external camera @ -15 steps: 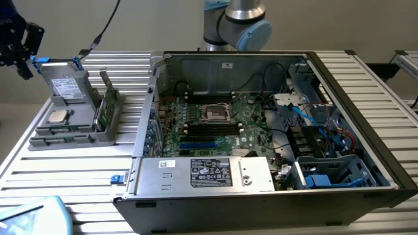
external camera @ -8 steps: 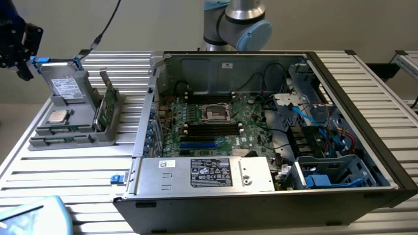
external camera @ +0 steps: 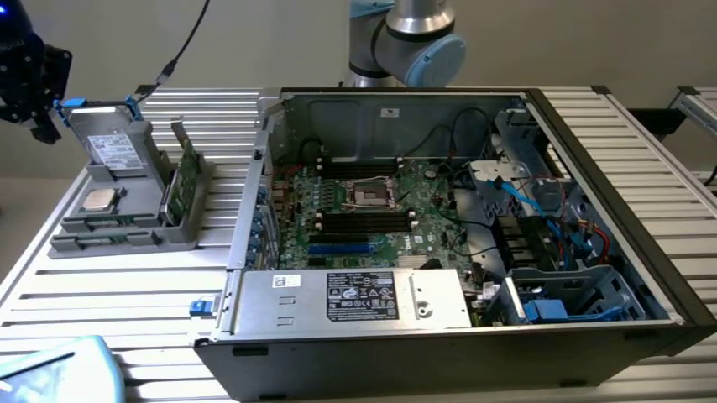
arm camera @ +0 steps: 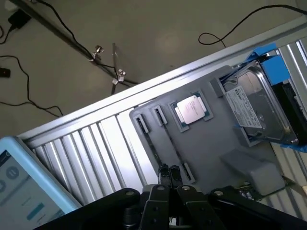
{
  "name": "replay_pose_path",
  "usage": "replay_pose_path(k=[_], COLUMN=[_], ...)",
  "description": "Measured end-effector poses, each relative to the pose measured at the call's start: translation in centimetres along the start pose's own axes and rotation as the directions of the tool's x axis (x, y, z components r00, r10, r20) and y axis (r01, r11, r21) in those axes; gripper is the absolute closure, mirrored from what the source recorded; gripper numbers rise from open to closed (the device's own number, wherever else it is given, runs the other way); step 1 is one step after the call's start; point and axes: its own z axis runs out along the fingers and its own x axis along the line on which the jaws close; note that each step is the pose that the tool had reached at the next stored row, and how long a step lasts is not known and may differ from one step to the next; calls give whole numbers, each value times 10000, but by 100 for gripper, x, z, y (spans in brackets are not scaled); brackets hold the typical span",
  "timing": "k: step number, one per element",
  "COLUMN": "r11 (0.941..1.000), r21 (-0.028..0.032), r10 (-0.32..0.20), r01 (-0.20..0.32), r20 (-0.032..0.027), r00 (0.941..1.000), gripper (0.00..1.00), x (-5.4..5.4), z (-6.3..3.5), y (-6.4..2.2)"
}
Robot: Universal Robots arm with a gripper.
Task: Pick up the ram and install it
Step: 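Pick up the ram and move it above insertion slot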
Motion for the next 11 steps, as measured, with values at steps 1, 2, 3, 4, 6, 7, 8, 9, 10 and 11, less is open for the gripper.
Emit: replay_pose_path(k=[1, 2, 3, 4, 6, 7, 8, 9, 10, 11], r11=[9998, 9993, 9984, 9972, 9937, 9915, 9892, 9863, 9830, 9796], r21=[41, 84, 125, 167, 245, 268, 285, 302, 317, 328], r10=[-184, -372, -551, -729, -1094, -1271, -1439, -1619, -1806, -1982], r01=[184, 372, 551, 729, 1095, 1272, 1441, 1621, 1808, 1984], r20=[-5, -9, -14, -19, -35, -50, -63, -78, -95, -112], r00=[9998, 9993, 9985, 9973, 9940, 9919, 9896, 9868, 9835, 9801], gripper=[89, 89, 89, 89, 89, 89, 89, 89, 89, 89], x=[0, -1, -1, -2, -2, -2, -2, -3, -3, -3], z=[5, 10, 15, 19, 27, 31, 35, 41, 46, 52], y=[0, -1, -2, -3, -3, -4, -4, -4, -5, -5])
